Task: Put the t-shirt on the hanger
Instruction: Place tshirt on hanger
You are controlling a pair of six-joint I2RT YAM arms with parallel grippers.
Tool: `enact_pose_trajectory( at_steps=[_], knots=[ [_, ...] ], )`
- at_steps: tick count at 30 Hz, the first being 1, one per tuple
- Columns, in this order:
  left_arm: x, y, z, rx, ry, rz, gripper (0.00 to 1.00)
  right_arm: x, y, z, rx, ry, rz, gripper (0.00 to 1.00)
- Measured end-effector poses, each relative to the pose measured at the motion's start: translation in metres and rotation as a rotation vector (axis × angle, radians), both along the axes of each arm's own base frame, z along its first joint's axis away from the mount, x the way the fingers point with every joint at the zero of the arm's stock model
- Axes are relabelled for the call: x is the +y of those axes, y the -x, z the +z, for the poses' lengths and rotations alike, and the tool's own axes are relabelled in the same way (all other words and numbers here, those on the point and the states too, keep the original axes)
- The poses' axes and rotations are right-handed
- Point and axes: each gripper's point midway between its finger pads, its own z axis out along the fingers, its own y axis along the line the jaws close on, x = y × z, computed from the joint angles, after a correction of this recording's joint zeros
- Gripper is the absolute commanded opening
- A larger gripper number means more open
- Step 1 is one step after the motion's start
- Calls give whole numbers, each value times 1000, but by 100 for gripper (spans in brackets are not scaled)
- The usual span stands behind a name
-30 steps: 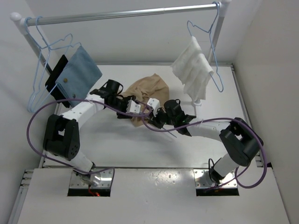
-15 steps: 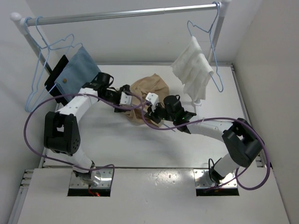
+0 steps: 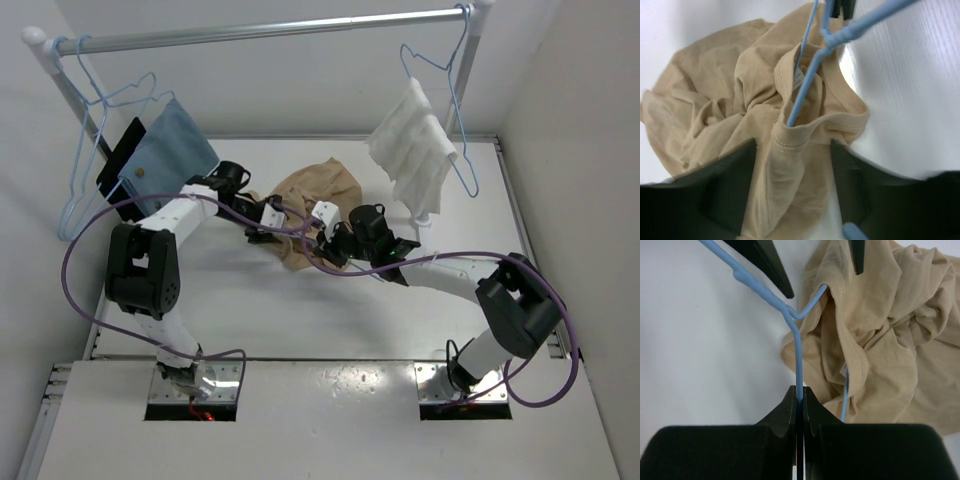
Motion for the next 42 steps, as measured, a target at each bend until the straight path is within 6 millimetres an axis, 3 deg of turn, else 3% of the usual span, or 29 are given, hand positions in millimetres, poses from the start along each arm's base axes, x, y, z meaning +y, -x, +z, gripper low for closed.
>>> enact_pose_trajectory(
  at_steps=[3,9,11,13,20,27,31,35,37,42],
  knots=[
    [1,-3,9,24,24,22,95,2,-2,4,-8,-8,1,0],
    [18,-27,60,-16,91,35,100,7,-7,16,-41,-40,4,0],
    [21,-28,65,-23,91,19,100,8,-7,17,-44,-42,4,0],
    [22,-26,62,-8,87,-9,100,8,-8,17,-45,-44,4,0],
    [18,-10,24,61,57,-108,100,8,-7,18,-45,-46,9,0],
    [-1,-14,15,65,73,-119,100,1,-5,9,-10,-13,-4,0],
    [-7,-15,8,70,69,-111,89,-4,-2,1,18,14,-11,0],
    [-9,-12,0,81,56,-114,71,-9,0,-5,40,36,-17,0],
    [-8,-9,-5,89,44,-114,70,-10,1,-7,48,44,-19,0],
    [-5,-9,-9,92,21,-111,54,-12,1,-9,51,53,-26,0]
  ],
)
